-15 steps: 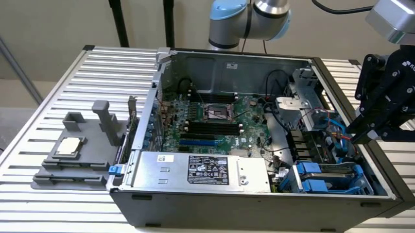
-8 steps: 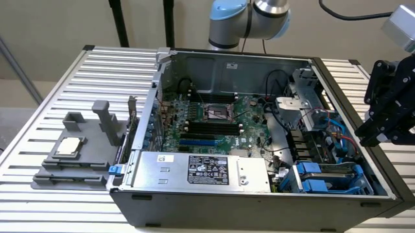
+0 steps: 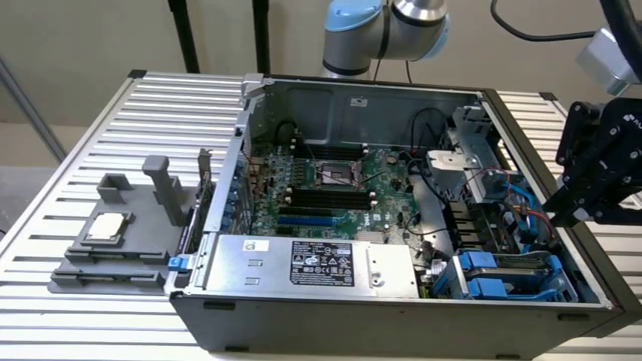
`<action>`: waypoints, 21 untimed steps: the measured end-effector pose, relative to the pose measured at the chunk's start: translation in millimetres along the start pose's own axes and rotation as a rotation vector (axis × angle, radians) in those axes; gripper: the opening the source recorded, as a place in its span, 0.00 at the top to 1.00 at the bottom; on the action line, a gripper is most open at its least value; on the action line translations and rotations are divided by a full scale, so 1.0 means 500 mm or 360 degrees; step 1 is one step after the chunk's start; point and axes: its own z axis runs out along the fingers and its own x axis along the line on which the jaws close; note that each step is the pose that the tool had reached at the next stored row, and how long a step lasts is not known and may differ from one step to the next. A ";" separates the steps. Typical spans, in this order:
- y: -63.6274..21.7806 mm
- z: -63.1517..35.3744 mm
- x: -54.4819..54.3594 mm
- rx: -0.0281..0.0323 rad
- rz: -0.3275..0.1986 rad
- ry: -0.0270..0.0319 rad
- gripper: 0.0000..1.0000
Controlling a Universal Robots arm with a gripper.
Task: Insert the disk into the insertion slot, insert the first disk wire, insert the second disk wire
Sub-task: 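Insert the first disk wire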
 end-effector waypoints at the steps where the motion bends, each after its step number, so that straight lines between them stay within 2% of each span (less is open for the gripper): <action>1: 0.000 0.004 -0.004 0.00000 0.0000 -0.00002 0.75; 4: -0.002 0.016 -0.013 -0.00001 -0.0001 0.00004 0.75; 8: -0.007 0.030 -0.018 -0.00001 0.0000 0.00057 0.75; 14: -0.016 0.052 -0.022 -0.00003 0.0000 0.00218 0.75; 21: -0.021 0.078 -0.026 -0.00006 0.0001 0.00470 0.75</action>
